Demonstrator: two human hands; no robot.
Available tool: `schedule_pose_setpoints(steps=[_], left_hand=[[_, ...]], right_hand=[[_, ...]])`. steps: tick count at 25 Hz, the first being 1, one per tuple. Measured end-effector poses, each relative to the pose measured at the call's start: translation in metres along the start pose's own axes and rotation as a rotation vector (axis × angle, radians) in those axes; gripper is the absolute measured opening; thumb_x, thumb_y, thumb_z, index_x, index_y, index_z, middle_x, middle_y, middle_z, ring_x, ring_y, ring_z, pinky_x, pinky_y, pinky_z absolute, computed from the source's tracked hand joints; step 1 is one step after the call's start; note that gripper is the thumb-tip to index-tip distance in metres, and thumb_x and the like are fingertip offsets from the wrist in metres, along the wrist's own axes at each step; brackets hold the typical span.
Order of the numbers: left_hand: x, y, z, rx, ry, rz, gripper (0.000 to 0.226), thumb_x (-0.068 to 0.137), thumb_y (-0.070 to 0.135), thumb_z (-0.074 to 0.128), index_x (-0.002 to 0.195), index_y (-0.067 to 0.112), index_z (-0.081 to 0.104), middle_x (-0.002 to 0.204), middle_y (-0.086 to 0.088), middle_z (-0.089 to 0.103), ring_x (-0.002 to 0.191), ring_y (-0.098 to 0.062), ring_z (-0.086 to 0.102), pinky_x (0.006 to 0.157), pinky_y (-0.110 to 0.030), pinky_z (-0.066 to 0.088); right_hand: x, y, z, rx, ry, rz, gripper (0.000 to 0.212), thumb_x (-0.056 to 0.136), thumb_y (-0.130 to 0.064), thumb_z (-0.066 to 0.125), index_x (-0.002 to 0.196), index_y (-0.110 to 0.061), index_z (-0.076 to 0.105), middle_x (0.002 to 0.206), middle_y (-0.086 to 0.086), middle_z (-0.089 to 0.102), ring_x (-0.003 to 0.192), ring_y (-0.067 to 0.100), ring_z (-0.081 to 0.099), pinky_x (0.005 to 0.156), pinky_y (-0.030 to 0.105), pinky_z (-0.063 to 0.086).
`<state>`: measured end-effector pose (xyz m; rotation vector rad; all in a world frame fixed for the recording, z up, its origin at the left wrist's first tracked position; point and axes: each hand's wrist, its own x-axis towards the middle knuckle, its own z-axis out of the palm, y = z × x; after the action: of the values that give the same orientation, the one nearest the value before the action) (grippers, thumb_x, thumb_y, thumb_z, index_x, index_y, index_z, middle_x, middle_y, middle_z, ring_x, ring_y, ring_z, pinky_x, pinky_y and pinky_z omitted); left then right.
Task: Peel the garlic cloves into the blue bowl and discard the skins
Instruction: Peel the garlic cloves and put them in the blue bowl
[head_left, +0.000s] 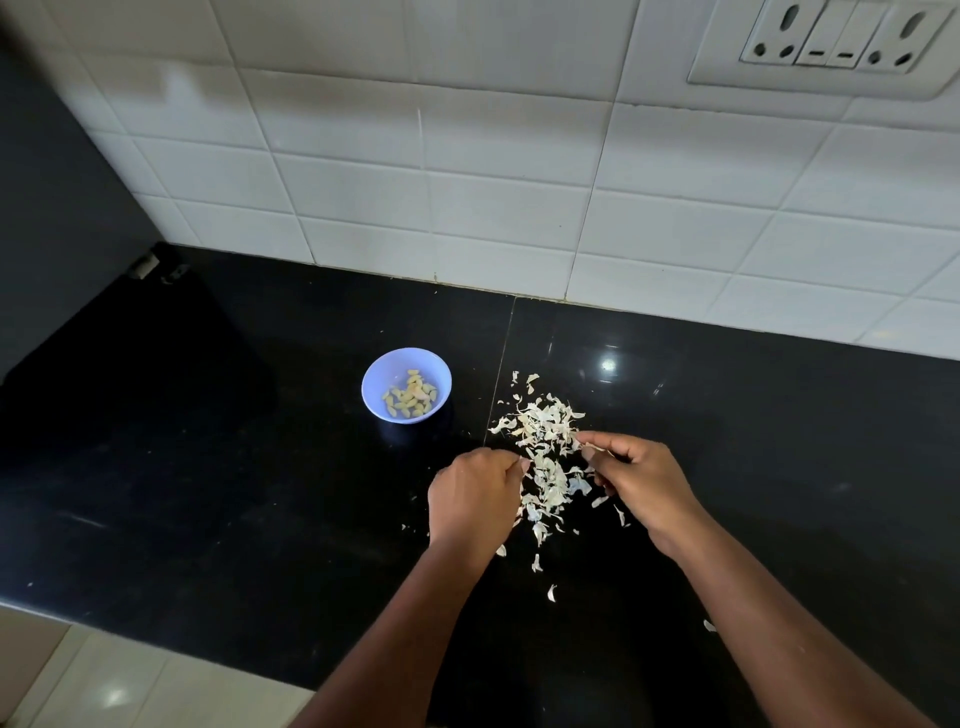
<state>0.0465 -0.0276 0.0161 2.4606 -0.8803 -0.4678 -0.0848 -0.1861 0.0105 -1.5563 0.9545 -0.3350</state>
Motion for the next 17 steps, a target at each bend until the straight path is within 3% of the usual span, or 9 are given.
schedule_pose_setpoints(steps=[4,7,9,12,15,17], left_hand=[[0.002,-0.005,-0.002,0.158,-0.005,0.001,0.033,0.106,0.046,0.051,0.090,0.026,0.071,0.085,0.008,0.070,0.082,-0.015,0.065,0.098,-0.040,0.045],[0.004,-0.007,-0.006,0.242,0.080,-0.038,0.030,0.096,0.060,0.062,0.092,0.033,0.074,0.088,0.013,0.071,0.087,-0.009,0.064,0.093,-0.038,0.035],[0.008,-0.006,-0.006,0.220,0.127,-0.027,0.032,0.097,0.061,0.059,0.099,0.033,0.073,0.092,0.013,0.071,0.091,-0.010,0.064,0.092,-0.039,0.034],[0.013,0.000,-0.008,0.144,0.198,-0.020,0.032,0.104,0.053,0.049,0.124,0.033,0.066,0.104,0.011,0.072,0.101,-0.013,0.065,0.097,-0.039,0.034],[0.016,0.008,-0.011,0.046,0.272,-0.027,0.034,0.104,0.048,0.050,0.129,0.030,0.065,0.102,0.011,0.072,0.103,-0.014,0.064,0.101,-0.040,0.035],[0.018,0.016,-0.010,0.000,0.294,-0.028,0.034,0.104,0.047,0.050,0.130,0.029,0.065,0.101,0.011,0.072,0.104,-0.014,0.064,0.102,-0.040,0.035]], right_hand=[[0.006,-0.003,-0.004,-0.011,0.038,0.005,0.016,0.100,-0.022,0.069,0.108,-0.031,0.080,0.086,0.000,0.078,0.068,0.006,0.065,0.070,0.021,0.055],[0.014,-0.004,-0.015,-0.176,0.071,-0.019,0.019,0.097,-0.013,0.073,0.114,-0.019,0.079,0.083,-0.001,0.079,0.071,0.011,0.074,0.073,0.023,0.061],[0.018,-0.005,-0.022,-0.320,0.062,-0.035,0.015,0.093,-0.015,0.077,0.107,-0.019,0.081,0.083,-0.006,0.079,0.074,0.011,0.076,0.078,0.027,0.063],[0.023,-0.015,-0.027,-0.553,0.079,-0.174,0.010,0.089,-0.019,0.082,0.097,-0.026,0.082,0.096,-0.016,0.074,0.085,-0.002,0.067,0.080,0.016,0.052],[0.033,-0.029,-0.030,-0.592,0.169,-0.331,0.010,0.089,-0.022,0.081,0.097,-0.027,0.083,0.094,-0.017,0.065,0.084,-0.003,0.062,0.074,0.011,0.043],[0.039,-0.025,-0.028,-0.661,0.165,-0.369,0.008,0.091,-0.022,0.080,0.097,-0.025,0.083,0.091,-0.015,0.064,0.081,0.002,0.063,0.072,0.018,0.044]])
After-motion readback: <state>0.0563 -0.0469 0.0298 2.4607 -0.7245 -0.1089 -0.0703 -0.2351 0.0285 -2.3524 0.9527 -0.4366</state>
